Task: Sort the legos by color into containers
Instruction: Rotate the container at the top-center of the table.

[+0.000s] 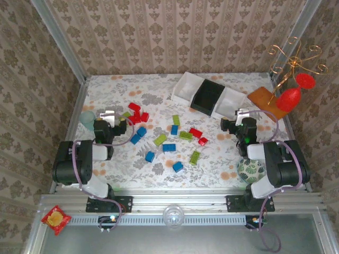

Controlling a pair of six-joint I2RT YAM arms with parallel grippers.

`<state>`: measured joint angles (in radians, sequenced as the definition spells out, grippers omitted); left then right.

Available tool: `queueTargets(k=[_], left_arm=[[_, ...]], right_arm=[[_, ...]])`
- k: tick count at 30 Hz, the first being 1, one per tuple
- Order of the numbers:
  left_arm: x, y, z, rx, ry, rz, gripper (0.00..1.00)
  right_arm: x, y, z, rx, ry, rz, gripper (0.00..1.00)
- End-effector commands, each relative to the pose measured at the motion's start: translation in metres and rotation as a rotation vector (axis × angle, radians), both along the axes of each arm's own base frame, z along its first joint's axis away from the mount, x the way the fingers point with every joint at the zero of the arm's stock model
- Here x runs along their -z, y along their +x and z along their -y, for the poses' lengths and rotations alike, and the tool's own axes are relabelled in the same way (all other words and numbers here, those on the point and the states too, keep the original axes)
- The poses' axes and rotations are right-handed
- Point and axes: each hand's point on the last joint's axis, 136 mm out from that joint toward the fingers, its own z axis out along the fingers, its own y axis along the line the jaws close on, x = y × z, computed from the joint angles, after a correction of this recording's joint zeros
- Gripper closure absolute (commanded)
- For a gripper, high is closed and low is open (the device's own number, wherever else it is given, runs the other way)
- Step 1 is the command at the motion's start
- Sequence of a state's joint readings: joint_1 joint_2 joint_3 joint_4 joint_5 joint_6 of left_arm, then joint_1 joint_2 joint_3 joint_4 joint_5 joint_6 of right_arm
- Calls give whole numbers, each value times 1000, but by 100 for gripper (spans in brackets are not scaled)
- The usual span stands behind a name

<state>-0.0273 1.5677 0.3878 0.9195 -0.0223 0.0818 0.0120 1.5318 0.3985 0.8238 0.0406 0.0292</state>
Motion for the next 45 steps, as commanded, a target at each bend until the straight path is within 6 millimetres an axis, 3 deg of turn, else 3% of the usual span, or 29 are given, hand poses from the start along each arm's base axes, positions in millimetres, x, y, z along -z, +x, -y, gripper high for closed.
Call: queueTargets(k=[1,34,37,40,42,45], left_arm=[[-6,1,1,1,3,20,0],[-9,-1,-10,-51,-20,39,0],[-24,-7,-11,-56,-16,54,0],[-56,-12,-9,-63,-29,37,0],[-77,-16,-10,-92,-117,49,0],[-99,-21,10,-4,-229,97,0]], right_arm=[[-11,5,-1,-2,-8,35,0],[-15,5,-1,0,-7,47,0],[-36,-1,-7,-5,-44,44,0],[-70,-11,-14,36,-4,26,0],[-88,-16,-28,2,88,58,1],[-97,-16,-59,-38,116,42,4]])
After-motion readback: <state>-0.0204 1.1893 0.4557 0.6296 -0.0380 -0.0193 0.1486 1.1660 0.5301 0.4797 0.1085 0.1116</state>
